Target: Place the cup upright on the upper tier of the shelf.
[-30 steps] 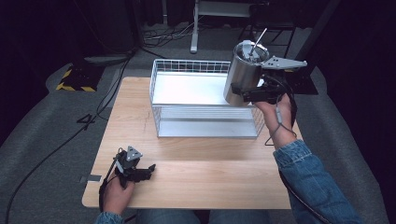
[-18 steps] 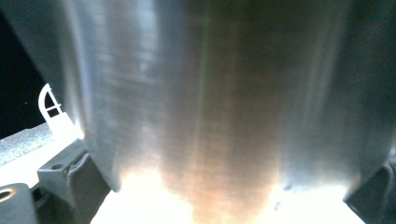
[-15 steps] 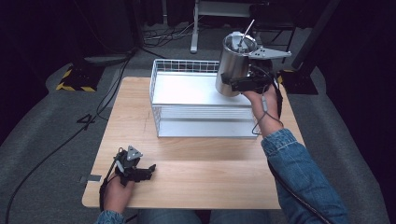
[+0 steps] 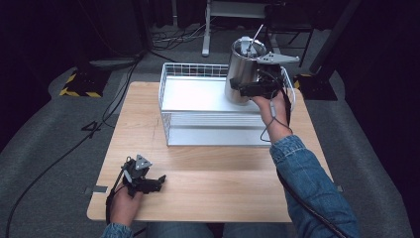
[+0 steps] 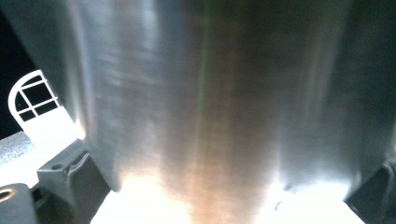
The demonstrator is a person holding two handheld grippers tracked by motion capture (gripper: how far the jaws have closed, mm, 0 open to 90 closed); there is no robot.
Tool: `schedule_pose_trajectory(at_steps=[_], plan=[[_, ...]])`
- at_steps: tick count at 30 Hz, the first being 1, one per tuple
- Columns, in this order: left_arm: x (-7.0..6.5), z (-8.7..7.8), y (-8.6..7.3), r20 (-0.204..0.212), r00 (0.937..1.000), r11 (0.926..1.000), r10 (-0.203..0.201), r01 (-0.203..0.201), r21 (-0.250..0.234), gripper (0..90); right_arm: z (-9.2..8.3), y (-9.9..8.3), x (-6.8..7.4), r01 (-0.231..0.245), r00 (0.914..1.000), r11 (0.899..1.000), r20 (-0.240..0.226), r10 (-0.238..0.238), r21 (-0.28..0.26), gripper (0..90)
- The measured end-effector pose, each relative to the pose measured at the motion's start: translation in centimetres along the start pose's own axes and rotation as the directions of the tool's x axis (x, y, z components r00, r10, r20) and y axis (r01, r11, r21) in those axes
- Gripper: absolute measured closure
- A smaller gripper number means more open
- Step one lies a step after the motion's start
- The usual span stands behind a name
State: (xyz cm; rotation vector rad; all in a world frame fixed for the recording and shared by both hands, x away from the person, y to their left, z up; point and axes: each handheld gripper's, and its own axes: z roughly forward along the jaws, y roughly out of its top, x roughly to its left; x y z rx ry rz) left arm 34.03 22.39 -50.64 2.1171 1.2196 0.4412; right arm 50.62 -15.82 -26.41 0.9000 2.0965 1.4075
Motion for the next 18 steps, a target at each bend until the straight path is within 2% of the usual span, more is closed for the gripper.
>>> schedule_pose_trajectory(at_steps=[5,18], plan=[[0.1,0.0,0.1,0.006,0.9999,0.9998,0.013,-0.013,0.015,2.6,0.5,-0.7,-0.2,-0.009,1.0,1.0,0.0,0.009,0.004,3.7],[-0.1,0.1,0.1,0.006,1.0,0.9999,0.004,-0.004,0.017,0.2,1.1,-1.6,-0.5,-0.032,0.9995,0.999,0.0,0.032,0.016,3.3]])
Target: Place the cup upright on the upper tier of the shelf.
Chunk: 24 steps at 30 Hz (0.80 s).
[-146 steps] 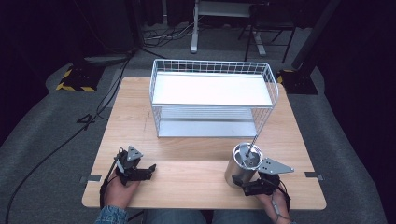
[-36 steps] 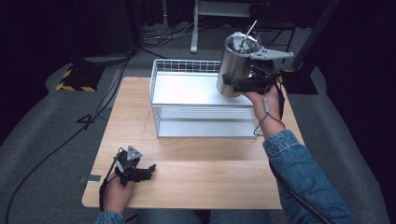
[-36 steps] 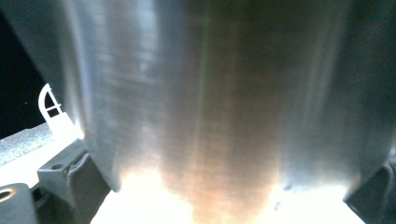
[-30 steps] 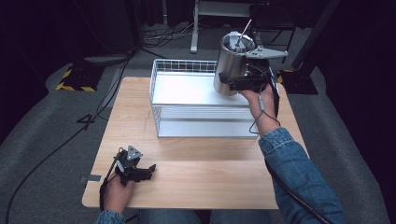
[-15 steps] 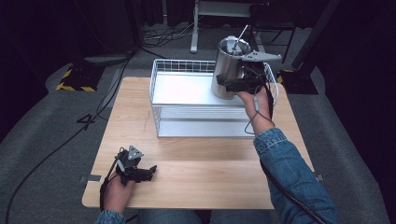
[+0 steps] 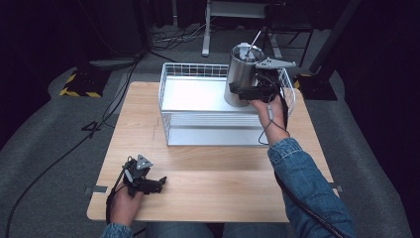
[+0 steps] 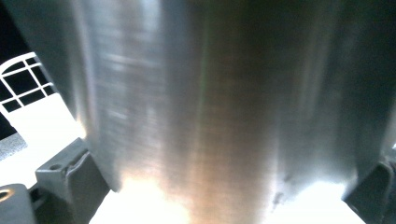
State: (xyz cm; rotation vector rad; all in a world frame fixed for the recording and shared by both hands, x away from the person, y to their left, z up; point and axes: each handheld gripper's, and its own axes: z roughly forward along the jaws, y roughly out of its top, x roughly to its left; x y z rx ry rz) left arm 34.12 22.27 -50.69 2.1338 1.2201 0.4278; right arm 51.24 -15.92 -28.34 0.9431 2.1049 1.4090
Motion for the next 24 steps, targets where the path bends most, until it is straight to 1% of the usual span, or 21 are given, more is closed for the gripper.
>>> schedule_pose_trajectory(at_steps=[2,4,11,13,18,21,24], plan=[[0.0,0.0,0.0,-0.001,1.0,1.0,0.0,0.0,0.0,0.0,0.0,0.0,-0.1,0.0,1.0,1.0,-0.004,0.0,-0.001,3.2],[0.1,0.0,0.0,-0.003,0.9999,1.0,0.01,-0.01,0.0,0.0,0.0,0.0,-0.1,0.002,1.0,1.0,-0.008,-0.002,-0.001,3.1],[0.1,0.0,0.0,-0.004,1.0,1.0,0.009,-0.009,0.0,0.0,0.0,-0.1,-0.2,-0.004,0.9999,1.0,-0.012,0.004,-0.006,2.6],[0.1,0.0,0.0,-0.004,1.0,1.0,0.009,-0.009,0.0,0.0,0.1,-0.1,-0.2,-0.015,0.9998,1.0,-0.012,0.015,-0.014,0.1],[0.1,0.0,0.0,-0.004,1.0,1.0,0.009,-0.009,0.0,0.0,0.0,-0.1,-0.3,-0.028,0.9994,1.0,-0.022,0.028,-0.014,0.0],[0.1,0.0,0.0,-0.004,1.0,1.0,0.009,-0.009,0.0,0.0,-0.4,-0.1,-0.4,-0.025,0.9995,1.0,-0.021,0.025,-0.018,0.0],[0.1,0.0,0.0,-0.004,1.0,1.0,0.009,-0.009,0.0,0.0,-1.2,-0.1,-0.4,-0.027,0.9994,0.999,-0.021,0.026,-0.03,0.0]])
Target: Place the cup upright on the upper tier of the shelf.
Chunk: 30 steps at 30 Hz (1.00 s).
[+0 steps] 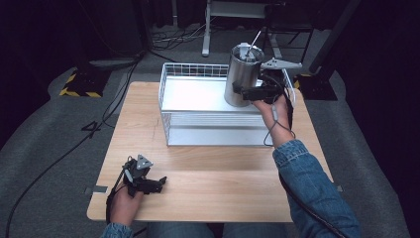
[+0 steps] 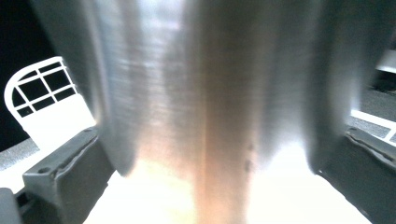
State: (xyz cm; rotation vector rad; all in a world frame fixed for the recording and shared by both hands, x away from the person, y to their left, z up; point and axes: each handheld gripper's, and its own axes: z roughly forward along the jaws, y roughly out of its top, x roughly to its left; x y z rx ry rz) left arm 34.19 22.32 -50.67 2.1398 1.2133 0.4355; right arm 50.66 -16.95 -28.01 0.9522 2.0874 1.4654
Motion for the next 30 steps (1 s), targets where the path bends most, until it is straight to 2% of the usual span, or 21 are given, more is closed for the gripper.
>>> schedule_pose_trajectory(at_steps=[9,12,13,14,22,30], plan=[[0.0,0.0,0.0,0.0,1.0,1.0,0.0,0.0,0.0,0.0,-2.6,-0.1,0.1,0.04,0.999,0.999,0.018,-0.04,-0.003,0.0],[0.0,0.0,0.0,0.0,1.0,1.0,0.0,0.0,0.0,0.0,-4.3,-0.5,0.2,0.044,0.999,0.999,0.01,-0.043,-0.014,0.0],[0.0,0.0,0.0,0.0,1.0,1.0,0.0,0.0,0.0,0.0,-4.3,-0.5,0.2,0.044,0.999,0.999,0.01,-0.043,-0.014,0.0],[0.0,0.0,0.0,-0.001,1.0,1.0,-0.003,0.003,0.0,0.0,-5.1,-0.7,0.3,0.043,0.9991,0.999,0.004,-0.043,-0.024,0.0],[-0.1,-0.1,-0.1,-0.002,0.9999,0.9999,-0.01,0.01,-0.001,0.0,-8.1,-1.3,0.7,0.049,0.9985,0.998,-0.022,-0.05,-0.042,0.0],[0.0,-0.1,-0.1,0.001,1.0,1.0,-0.006,0.006,0.003,0.0,-10.3,-2.2,1.3,0.061,0.9975,0.998,-0.035,-0.062,-0.022,0.0]])
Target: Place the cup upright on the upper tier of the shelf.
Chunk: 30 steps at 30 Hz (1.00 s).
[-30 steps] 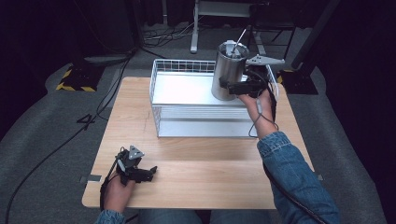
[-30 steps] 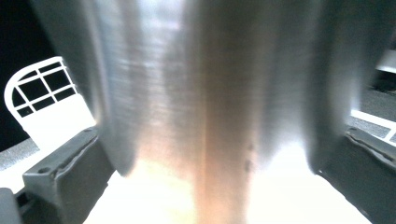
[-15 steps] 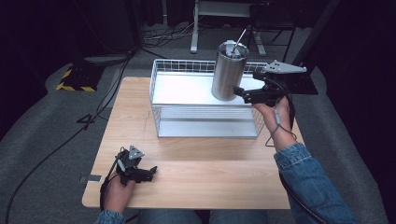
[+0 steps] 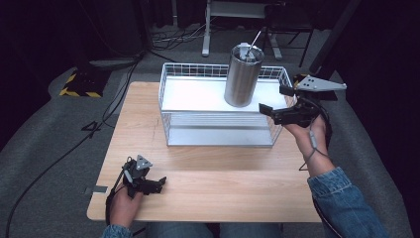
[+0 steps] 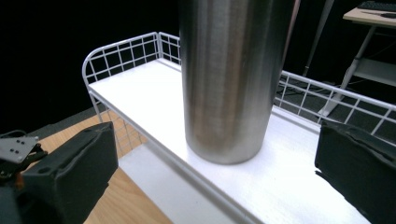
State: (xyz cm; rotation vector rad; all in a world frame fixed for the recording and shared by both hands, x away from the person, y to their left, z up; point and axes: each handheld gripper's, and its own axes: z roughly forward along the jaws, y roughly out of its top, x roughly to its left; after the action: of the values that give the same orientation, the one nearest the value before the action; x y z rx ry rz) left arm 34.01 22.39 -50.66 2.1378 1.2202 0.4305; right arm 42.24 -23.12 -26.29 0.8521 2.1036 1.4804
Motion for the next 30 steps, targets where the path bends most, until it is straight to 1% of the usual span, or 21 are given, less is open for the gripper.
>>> schedule_pose_trajectory(at_steps=[2,3,5,6,7,8,9,10,11,12,13,16,17,19,23,25,26,28,30], plan=[[0.0,0.0,0.0,-0.001,1.0,1.0,0.001,-0.001,0.0,0.0,-0.2,-0.1,0.0,0.002,1.0,1.0,-0.001,-0.002,0.004,0.0],[0.0,0.0,0.0,0.001,1.0,1.0,0.001,-0.001,0.0,0.0,-0.7,-0.5,0.1,0.006,1.0,1.0,-0.001,-0.006,0.012,0.0],[0.0,0.0,0.0,0.001,1.0,1.0,0.0,0.0,0.0,0.0,-1.2,-0.8,0.2,0.006,1.0,1.0,-0.006,-0.006,0.02,0.0],[0.0,0.0,0.0,0.001,1.0,1.0,0.0,0.0,0.0,0.0,-1.2,-0.8,0.2,0.006,1.0,1.0,-0.006,-0.006,0.02,0.0],[0.0,0.0,0.0,-0.002,1.0,1.0,0.0,0.0,-0.003,0.0,-1.5,-1.0,0.2,0.01,0.9999,1.0,-0.006,-0.01,0.024,0.0],[0.0,0.1,0.1,0.001,1.0,1.0,-0.002,0.002,-0.001,0.0,-2.2,-1.3,0.3,0.014,0.9999,1.0,-0.004,-0.014,0.026,0.0],[0.0,0.1,0.1,0.001,1.0,1.0,-0.002,0.002,-0.001,0.0,-2.2,-1.3,0.3,0.014,0.9999,1.0,-0.004,-0.014,0.026,0.0],[0.0,0.1,0.1,-0.005,1.0,1.0,-0.005,0.005,-0.005,0.0,-2.8,-1.6,0.4,0.014,0.9999,1.0,0.0,-0.014,0.026,0.0],[0.0,0.1,0.1,-0.005,1.0,1.0,-0.005,0.005,-0.005,0.0,-2.8,-1.6,0.4,0.014,0.9999,1.0,0.0,-0.014,0.026,0.0],[0.0,0.1,0.1,-0.005,1.0,1.0,-0.007,0.007,-0.003,0.0,-3.5,-1.9,0.4,0.008,0.9999,1.0,0.008,-0.008,0.028,0.0],[0.0,0.1,0.1,-0.007,1.0,1.0,-0.005,0.005,-0.004,0.0,-3.5,-1.9,0.4,0.008,0.9999,1.0,0.008,-0.008,0.028,0.0],[0.1,0.1,0.1,-0.005,0.9999,0.9999,-0.011,0.011,-0.002,0.0,-4.6,-2.7,0.4,0.004,0.9996,1.0,0.029,-0.005,0.026,0.0],[0.1,0.2,0.2,-0.01,0.9999,0.9999,-0.01,0.01,-0.006,0.0,-4.8,-2.9,0.3,0.0,0.9994,1.0,0.034,-0.001,0.027,0.0],[0.1,0.2,0.2,-0.008,0.9999,0.9999,-0.01,0.01,-0.004,0.0,-5.3,-3.5,0.3,-0.013,0.9987,0.999,0.049,0.011,0.036,0.5],[0.1,0.2,0.2,-0.007,0.9999,0.9999,-0.013,0.013,-0.002,0.0,-6.0,-4.7,0.1,-0.015,0.9974,0.998,0.071,0.011,0.055,3.4],[0.1,0.2,0.2,-0.008,0.9999,0.9999,-0.011,0.011,-0.004,0.0,-6.2,-5.0,0.1,-0.016,0.9972,0.998,0.073,0.011,0.058,4.2],[0.1,0.2,0.2,-0.008,0.9999,0.9999,-0.011,0.011,-0.003,0.0,-6.4,-5.7,0.0,-0.022,0.9966,0.997,0.081,0.016,0.074,5.7],[0.1,0.2,0.2,-0.008,0.9999,0.9999,-0.014,0.014,-0.002,0.0,-6.6,-6.3,0.0,-0.023,0.9961,0.997,0.087,0.016,0.08,5.8],[0.1,0.2,0.2,-0.007,0.9999,0.9999,-0.013,0.013,-0.002,0.0,-6.7,-6.7,0.0,-0.03,0.9946,0.995,0.101,0.021,0.092,5.7]])
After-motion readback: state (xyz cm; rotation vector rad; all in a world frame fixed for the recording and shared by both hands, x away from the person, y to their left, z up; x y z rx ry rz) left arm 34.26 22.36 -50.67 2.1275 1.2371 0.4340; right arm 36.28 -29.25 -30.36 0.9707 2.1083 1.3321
